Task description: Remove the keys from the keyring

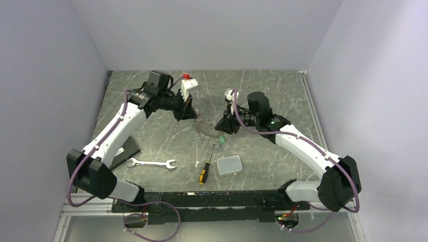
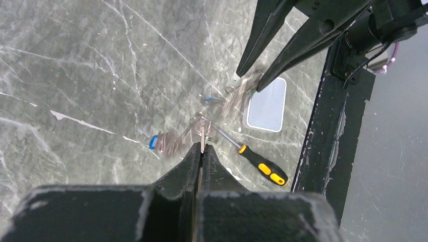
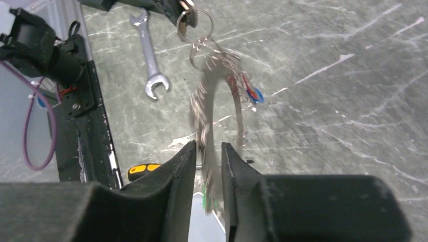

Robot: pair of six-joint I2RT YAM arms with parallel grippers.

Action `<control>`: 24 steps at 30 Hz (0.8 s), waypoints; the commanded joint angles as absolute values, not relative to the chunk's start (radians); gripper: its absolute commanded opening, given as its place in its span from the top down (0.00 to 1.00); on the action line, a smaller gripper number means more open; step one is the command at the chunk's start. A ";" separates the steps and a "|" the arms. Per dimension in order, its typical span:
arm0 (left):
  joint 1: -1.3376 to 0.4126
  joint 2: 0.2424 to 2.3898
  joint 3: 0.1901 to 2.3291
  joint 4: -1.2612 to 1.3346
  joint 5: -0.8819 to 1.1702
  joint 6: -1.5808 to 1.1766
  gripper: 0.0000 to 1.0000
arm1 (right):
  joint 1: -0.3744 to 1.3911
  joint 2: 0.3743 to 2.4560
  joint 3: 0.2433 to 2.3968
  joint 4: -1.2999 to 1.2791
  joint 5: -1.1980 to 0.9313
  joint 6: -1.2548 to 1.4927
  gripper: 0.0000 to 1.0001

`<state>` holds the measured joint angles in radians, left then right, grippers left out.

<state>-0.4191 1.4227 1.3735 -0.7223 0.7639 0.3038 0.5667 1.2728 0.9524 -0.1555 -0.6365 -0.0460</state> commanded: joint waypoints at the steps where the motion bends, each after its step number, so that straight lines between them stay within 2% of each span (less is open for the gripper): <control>1: -0.417 1.415 1.444 -0.748 0.829 0.353 1.00 | 0.563 1.233 0.951 -0.116 -0.730 -0.100 0.67; 12: -0.428 1.437 1.510 -0.852 0.874 0.432 1.00 | 0.561 1.219 1.005 -0.201 -0.772 -0.228 0.42; 18: -0.442 1.475 1.581 -0.982 0.932 0.503 1.00 | 0.560 1.226 1.056 -0.258 -0.865 -0.354 0.37; 24: -0.466 1.480 1.585 -0.967 0.950 0.451 1.00 | 0.560 1.238 1.097 -0.261 -0.923 -0.410 0.38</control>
<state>-0.4526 1.4868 1.5444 -0.9653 0.8742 0.4583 0.5640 1.2545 1.0351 -0.2615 -0.8391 -0.3351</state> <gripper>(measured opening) 0.020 0.629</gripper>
